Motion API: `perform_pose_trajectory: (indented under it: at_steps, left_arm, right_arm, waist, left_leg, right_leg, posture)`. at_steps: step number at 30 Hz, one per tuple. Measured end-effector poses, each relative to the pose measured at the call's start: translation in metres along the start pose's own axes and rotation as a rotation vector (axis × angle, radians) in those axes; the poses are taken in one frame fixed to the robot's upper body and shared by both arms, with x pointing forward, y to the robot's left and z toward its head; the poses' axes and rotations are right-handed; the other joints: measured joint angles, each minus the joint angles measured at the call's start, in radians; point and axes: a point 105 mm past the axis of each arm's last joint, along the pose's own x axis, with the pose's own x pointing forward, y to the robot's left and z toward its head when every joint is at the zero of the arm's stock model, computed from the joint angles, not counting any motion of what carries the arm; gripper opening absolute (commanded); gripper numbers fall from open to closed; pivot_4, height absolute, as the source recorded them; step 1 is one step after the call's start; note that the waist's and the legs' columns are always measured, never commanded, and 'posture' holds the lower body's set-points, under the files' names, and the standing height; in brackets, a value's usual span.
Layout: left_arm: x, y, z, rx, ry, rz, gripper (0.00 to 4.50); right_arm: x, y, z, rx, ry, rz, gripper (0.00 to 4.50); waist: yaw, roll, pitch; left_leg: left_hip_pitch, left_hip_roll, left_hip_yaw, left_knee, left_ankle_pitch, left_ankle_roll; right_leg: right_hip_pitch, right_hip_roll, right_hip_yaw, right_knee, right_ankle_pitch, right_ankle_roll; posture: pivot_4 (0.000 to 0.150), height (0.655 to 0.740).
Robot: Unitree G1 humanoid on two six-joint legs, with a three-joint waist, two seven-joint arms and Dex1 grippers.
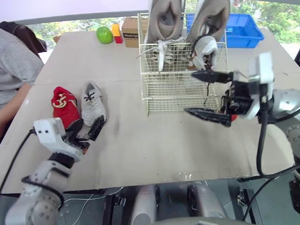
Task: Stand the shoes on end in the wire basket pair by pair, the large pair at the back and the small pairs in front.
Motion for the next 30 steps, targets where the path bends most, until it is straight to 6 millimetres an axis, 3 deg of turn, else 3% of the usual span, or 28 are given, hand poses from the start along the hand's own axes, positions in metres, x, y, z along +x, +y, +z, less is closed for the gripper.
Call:
perform_pose_trajectory:
  at_steps: [7, 13, 15, 17, 23, 30]
  left_arm:
    - [0.036, 0.011, 0.026, -0.029, 0.178, -0.097, 4.50]
    - [0.063, 0.028, 0.033, -0.085, 0.297, -0.101, 4.50]
    - [0.065, 0.039, 0.048, -0.060, 0.303, -0.093, 4.50]
    - [0.065, 0.039, 0.050, -0.054, 0.311, -0.106, 4.50]
    - [0.069, 0.045, 0.046, -0.083, 0.390, -0.156, 4.50]
    - [0.076, 0.055, 0.041, 0.034, 0.456, -0.152, 4.50]
  right_arm:
    - [0.002, 0.008, -0.007, 0.008, 0.013, 0.010, 4.48]
    - [-0.001, 0.023, -0.006, -0.002, 0.026, 0.037, 4.48]
    - [-0.002, 0.027, -0.006, -0.008, 0.036, 0.040, 4.48]
    - [-0.002, 0.027, -0.006, -0.007, 0.035, 0.035, 4.48]
    - [-0.002, 0.028, -0.007, 0.000, 0.037, 0.002, 4.48]
    - [-0.006, 0.028, -0.010, -0.003, 0.060, -0.021, 4.48]
  waist:
    - [-0.002, -0.001, 0.000]
    - [-0.005, -0.002, 0.000]
    - [-0.009, -0.002, 0.000]
    - [-0.010, -0.002, 0.000]
    - [-0.007, -0.003, 0.000]
    - [-0.004, -0.003, 0.000]
  left_leg:
    - [0.001, -0.002, 0.001, -0.001, 0.000, 0.000]
    - [0.000, -0.002, 0.001, -0.002, 0.000, 0.000]
    - [0.000, -0.001, 0.002, -0.002, 0.000, -0.001]
    - [0.000, -0.001, 0.002, -0.002, 0.000, -0.001]
    - [0.000, -0.001, 0.003, -0.002, 0.000, -0.001]
    - [0.000, -0.001, 0.003, -0.002, 0.000, 0.000]
  right_leg:
    - [0.000, -0.001, -0.002, 0.000, 0.000, 0.000]
    - [0.000, 0.002, -0.003, 0.000, 0.001, 0.003]
    - [-0.001, 0.001, -0.002, 0.000, 0.001, 0.002]
    - [-0.001, 0.000, -0.002, 0.000, 0.001, 0.002]
    - [-0.001, 0.000, -0.002, 0.000, 0.001, 0.001]
    - [-0.001, 0.000, -0.002, 0.001, 0.000, 0.000]
  posture:
    - [0.150, 0.7400]
    - [0.150, 0.7400]
    - [0.150, 0.7400]
    - [0.150, 0.7400]
    - [0.150, 0.7400]
    - [0.150, 0.7400]
